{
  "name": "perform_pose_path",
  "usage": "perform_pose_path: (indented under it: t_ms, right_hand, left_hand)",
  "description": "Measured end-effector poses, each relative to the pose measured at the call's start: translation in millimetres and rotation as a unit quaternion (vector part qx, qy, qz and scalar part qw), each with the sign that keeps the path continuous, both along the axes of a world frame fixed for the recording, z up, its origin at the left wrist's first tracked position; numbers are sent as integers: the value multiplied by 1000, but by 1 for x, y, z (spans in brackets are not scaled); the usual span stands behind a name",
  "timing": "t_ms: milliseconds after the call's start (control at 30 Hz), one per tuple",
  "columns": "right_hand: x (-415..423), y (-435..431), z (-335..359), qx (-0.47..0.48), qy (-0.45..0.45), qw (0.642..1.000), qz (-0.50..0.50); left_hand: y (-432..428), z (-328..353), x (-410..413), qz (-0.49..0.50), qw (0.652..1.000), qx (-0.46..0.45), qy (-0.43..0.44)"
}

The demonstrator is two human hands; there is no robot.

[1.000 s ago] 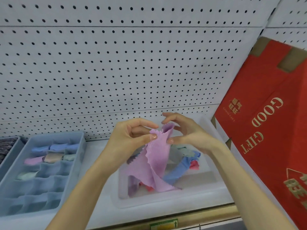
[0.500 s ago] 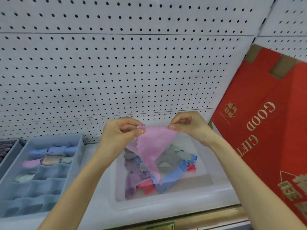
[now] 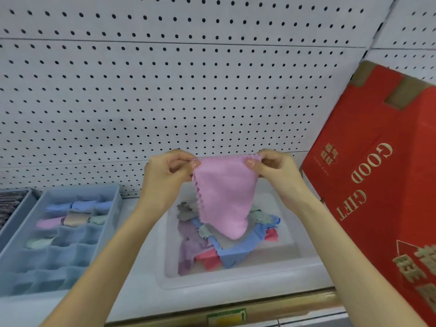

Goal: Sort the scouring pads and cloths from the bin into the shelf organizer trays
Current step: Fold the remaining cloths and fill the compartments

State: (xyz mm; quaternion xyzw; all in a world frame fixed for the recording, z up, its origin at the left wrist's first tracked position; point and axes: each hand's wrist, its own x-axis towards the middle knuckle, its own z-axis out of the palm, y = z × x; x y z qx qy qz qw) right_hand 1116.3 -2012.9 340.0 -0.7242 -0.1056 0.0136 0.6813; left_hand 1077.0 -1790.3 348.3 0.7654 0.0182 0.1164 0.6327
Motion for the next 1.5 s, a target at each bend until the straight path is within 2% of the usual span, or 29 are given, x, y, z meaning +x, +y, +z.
perform_pose_path:
  t_ms: [100, 267, 400, 533, 700, 800, 900, 967, 1100, 1200, 1333, 1400, 1500]
  right_hand:
    - [-2, 2, 11, 20, -33, 999, -39]
    - [-5, 0, 23, 35, -69, 996, -51]
    - [1, 4, 22, -4, -58, 995, -77]
    - [0, 3, 16, -9, -46, 994, -97]
    - [-1, -7, 28, -27, -33, 997, -59]
    - [-1, -8, 28, -81, -49, 991, -97]
    - [-5, 3, 21, -185, -89, 957, -204]
    - [-15, 17, 16, -204, -119, 938, -252]
    - [-32, 44, 3, -212, -171, 922, -277]
    - [-36, 58, -2, -203, -193, 924, -259]
    - [-25, 44, 7, -114, -149, 939, -288]
    - [-27, 34, 14, -117, -187, 932, -287]
    - [-39, 37, 24, -100, -271, 917, -274]
  left_hand:
    - [-8, 0, 0, 4, 998, -68, -4]
    - [-15, 1, 2, 5, 995, -99, -19]
    - [-18, -10, 15, 2, 996, -86, 20]
    - [-20, -17, 15, -7, 992, -123, 33]
    - [-9, -11, 16, -50, 984, -165, 51]
    - [-9, -6, 15, -62, 991, -106, 51]
    - [-22, -7, 16, 12, 998, -45, 51]
    - [-33, -8, 16, 55, 997, -39, 44]
    - [-51, -6, 7, 93, 995, -23, -7]
    - [-62, -4, -1, 89, 995, -26, -42]
    - [-51, -3, 3, 142, 989, 14, -42]
    - [-45, 3, -1, 146, 983, 42, -104]
    - [-52, 20, -14, 150, 956, 92, -237]
